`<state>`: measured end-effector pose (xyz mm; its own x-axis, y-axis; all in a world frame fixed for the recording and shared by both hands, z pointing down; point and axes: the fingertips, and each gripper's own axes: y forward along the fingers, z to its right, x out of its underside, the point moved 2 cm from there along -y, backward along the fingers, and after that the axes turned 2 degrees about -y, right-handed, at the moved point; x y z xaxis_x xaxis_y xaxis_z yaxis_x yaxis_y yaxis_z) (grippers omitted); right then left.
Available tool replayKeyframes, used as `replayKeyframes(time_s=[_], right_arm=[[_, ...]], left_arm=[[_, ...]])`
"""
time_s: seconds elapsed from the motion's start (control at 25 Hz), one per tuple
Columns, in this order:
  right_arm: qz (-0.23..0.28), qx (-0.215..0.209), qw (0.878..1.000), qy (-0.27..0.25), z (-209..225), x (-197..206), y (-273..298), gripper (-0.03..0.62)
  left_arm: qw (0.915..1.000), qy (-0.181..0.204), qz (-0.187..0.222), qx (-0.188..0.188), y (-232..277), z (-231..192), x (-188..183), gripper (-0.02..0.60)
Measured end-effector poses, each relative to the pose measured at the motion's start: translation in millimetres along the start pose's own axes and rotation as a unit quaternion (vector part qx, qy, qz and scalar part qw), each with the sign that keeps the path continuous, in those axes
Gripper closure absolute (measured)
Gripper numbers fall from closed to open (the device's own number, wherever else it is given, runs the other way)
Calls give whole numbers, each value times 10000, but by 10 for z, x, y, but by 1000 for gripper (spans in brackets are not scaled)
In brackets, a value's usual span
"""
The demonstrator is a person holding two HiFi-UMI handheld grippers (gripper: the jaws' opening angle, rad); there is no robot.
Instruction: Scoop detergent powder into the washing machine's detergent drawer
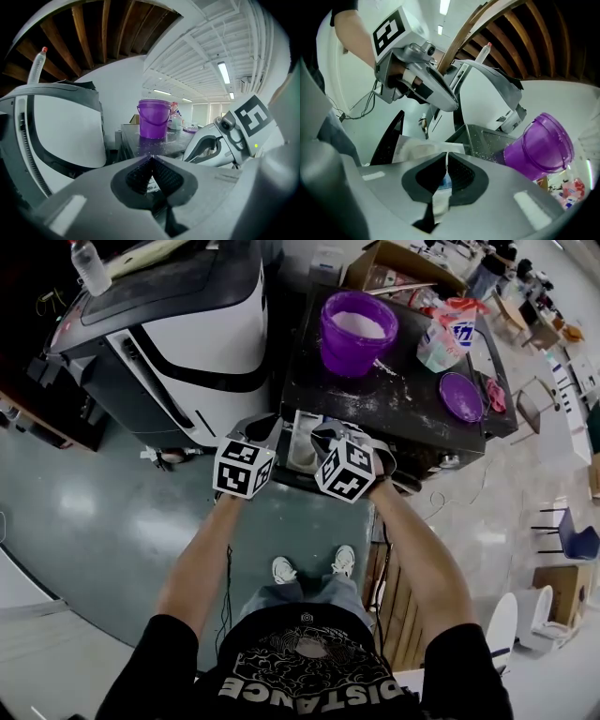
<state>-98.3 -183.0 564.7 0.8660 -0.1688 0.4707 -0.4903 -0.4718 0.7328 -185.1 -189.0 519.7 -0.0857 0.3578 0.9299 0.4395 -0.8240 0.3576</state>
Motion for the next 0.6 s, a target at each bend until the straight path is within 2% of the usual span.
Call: replayKeyframes(time_s=[0.24,0.48,0.6], right_arm=[[57,30,9999,92,33,-36,-32,559],[433,95,9925,1137,150,-89,-259,559],[530,155,9890,1371,186,-109,-376,559]], left_arm=[[9999,-100,42,-82,-47,-35,-22,581],[9998,-151,67,-103,-101,41,-209,581],[9998,-138,84,-91,-130,94,-325,581]])
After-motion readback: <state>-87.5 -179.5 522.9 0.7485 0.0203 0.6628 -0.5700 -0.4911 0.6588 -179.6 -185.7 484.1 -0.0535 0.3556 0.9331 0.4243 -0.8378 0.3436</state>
